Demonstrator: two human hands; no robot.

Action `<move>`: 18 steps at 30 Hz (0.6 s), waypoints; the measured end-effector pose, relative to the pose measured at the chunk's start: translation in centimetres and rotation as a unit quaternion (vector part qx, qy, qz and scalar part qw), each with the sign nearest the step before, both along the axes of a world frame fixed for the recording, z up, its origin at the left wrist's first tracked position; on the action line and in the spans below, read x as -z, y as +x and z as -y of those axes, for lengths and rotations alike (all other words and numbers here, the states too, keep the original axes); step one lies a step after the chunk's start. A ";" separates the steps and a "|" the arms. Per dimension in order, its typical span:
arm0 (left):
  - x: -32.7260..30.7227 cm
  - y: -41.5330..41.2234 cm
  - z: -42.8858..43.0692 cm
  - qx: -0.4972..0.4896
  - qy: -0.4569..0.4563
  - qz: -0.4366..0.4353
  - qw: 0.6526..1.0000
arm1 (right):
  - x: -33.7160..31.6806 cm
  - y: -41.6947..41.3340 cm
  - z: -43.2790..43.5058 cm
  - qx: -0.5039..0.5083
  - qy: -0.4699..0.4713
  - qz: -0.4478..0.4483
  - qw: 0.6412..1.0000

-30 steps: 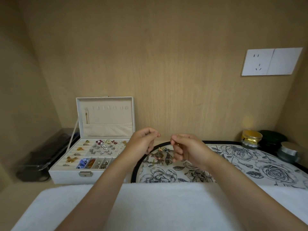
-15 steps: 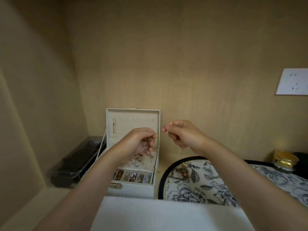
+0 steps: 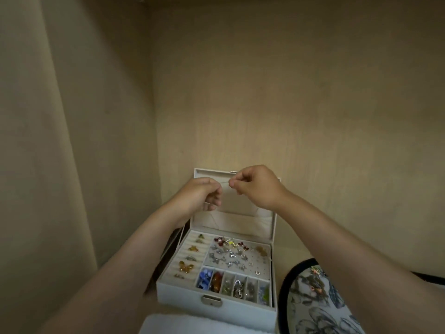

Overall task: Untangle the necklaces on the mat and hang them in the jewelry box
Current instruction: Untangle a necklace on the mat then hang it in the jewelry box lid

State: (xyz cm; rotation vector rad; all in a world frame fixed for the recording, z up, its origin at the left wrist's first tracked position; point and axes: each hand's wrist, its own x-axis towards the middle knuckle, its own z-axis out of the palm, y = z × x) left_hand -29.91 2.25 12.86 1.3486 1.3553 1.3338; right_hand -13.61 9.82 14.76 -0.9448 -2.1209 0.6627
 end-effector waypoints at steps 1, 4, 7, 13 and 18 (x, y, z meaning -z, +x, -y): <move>0.1 -0.7 -0.3 -0.009 0.002 0.036 0.999 | 0.3 -0.8 -0.4 0.005 0.002 -0.007 1.000; 0.7 -2.4 -1.3 -0.046 0.000 0.082 0.996 | 1.5 -2.9 -1.2 0.030 0.003 -0.043 0.999; 1.5 -3.1 -2.2 -0.125 0.001 -0.002 0.992 | 2.9 -4.5 -1.9 0.060 -0.008 -0.073 0.996; 3.0 -3.6 -4.3 -0.245 0.064 -0.182 0.950 | 5.1 -7.0 -2.8 0.185 0.026 -0.117 0.975; 3.2 -3.5 -5.5 -0.305 0.071 -0.273 0.910 | 5.4 -8.4 -2.8 0.252 0.047 -0.107 0.961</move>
